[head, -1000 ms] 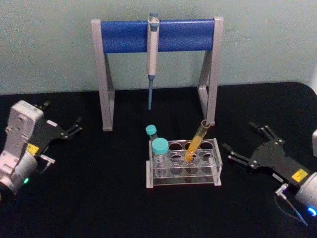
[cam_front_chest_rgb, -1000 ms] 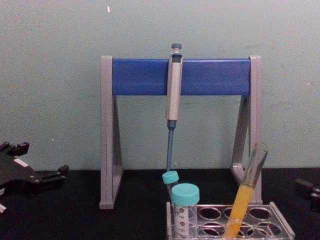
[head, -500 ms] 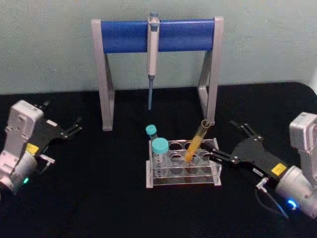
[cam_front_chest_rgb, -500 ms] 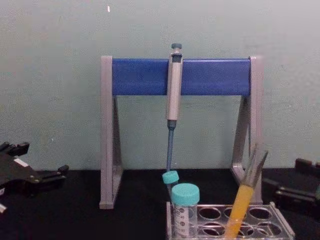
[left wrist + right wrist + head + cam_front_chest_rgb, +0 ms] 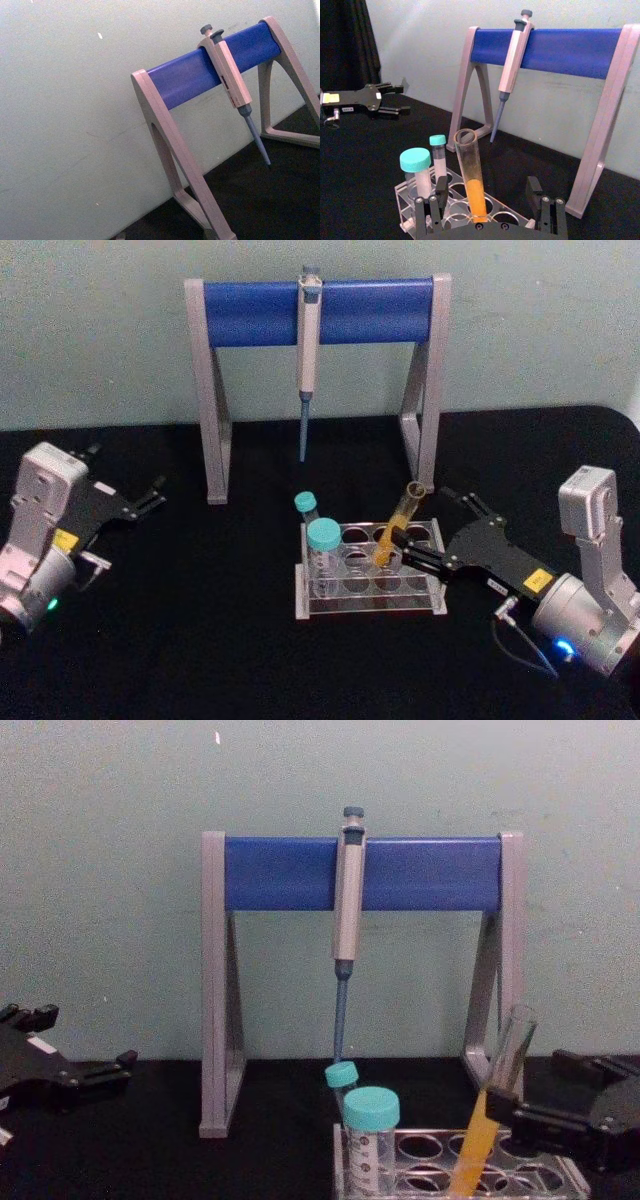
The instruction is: Pick up the test tube from the test tube rack, shake it, then place it back into the test tube rack.
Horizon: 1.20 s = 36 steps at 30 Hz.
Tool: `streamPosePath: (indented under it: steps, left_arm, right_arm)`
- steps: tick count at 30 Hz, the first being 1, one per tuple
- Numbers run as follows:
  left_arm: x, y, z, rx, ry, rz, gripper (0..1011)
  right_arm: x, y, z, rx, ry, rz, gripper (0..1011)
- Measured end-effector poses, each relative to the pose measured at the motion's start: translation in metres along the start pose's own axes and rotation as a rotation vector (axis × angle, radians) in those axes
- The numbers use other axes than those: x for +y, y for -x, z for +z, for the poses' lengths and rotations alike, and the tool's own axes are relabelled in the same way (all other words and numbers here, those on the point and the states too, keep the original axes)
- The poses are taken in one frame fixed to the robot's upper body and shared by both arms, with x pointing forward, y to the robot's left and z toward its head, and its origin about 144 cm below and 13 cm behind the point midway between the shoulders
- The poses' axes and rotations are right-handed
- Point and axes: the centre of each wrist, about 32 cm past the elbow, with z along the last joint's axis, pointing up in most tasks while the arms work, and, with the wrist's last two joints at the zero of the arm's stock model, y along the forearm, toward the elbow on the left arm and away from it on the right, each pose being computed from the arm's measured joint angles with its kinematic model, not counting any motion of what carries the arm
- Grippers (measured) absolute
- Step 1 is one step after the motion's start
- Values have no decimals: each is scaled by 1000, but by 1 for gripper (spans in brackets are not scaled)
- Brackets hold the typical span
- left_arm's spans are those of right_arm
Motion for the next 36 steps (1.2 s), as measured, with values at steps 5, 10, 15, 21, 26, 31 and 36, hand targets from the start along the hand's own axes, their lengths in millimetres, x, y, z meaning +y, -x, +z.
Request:
streamPosePath:
  steps: [5,10,15,21,26,31,36]
  left_arm:
    - [0,0,0,0,0,0,1001]
    - [0,0,0,0,0,0,1001]
    - [0,0,0,0,0,0,1001]
    - [0,0,0,0,0,0,1001]
    - [0,0,0,0,0,0,1001]
    - [0,0,0,0,0,0,1001]
    - [0,0,0,0,0,0,1001]
  right_arm:
    - [5,-1,-5,14,-3,9,1000]
    - [10,-2,-8,17,-9,18,1000]
    - [14,-3,-9,13,-12,27,1000]
    - [20,-4,-10,10,-13,35,1000]
    - [23,-4,-10,10,-15,37,1000]
    - [26,-4,-11,12,-14,40,1000]
    - [27,-4,-12,11,-11,44,1000]
